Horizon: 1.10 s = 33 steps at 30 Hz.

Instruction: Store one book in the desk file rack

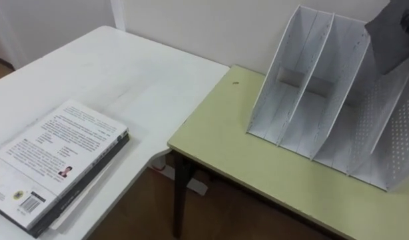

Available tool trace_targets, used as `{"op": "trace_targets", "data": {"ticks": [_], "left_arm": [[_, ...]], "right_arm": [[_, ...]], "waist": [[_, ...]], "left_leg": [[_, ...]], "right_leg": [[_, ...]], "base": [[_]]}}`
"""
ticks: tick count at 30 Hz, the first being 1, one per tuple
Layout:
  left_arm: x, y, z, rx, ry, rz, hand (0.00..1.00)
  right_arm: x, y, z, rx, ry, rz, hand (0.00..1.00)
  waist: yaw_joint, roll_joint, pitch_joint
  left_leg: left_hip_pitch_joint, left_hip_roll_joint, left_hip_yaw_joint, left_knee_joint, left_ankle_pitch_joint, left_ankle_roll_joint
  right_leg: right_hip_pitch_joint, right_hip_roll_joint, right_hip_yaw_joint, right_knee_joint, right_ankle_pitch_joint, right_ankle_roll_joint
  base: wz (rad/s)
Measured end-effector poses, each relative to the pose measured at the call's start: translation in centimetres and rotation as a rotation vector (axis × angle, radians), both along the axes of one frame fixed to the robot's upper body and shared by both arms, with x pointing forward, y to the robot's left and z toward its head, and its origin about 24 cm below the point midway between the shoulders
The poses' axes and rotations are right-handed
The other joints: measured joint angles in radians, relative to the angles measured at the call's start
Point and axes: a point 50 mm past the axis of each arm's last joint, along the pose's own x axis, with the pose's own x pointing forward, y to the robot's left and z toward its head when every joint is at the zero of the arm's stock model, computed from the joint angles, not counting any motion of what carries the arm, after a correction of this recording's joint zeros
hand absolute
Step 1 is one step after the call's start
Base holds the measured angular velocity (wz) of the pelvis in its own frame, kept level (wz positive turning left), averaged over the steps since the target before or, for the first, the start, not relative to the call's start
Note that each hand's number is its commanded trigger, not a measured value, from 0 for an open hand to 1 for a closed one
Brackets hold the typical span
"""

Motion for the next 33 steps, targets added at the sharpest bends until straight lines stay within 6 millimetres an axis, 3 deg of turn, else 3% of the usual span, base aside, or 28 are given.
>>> {"op": "trace_targets", "data": {"ticks": [11, 33], "left_arm": [[-0.2, 0.1, 0.0, 0.0, 0.013, 0.016, 0.0], [-0.2, 0.2, 0.0, 0.026, 0.023, 0.024, 0.0]], "right_arm": [[0.1, -0.6, -1.5, 0.08, 0.035, 0.016, 1.0], [-0.3, -1.1, -1.6, 0.038, 0.083, -0.094, 1.0]], "waist": [[0.002, -0.002, 0.0002], [-0.007, 0.018, -0.0002]], "left_leg": [[0.01, -0.003, -0.001, 0.008, 0.0, 0.0], [0.002, -0.003, -0.006, 0.006, 0.0, -0.001]], "right_leg": [[0.016, -0.004, -0.005, 0.001, 0.0, 0.0], [0.01, -0.002, -0.01, 0.0, 0.0, -0.001]], "base": [[0.01], [0.01]]}}
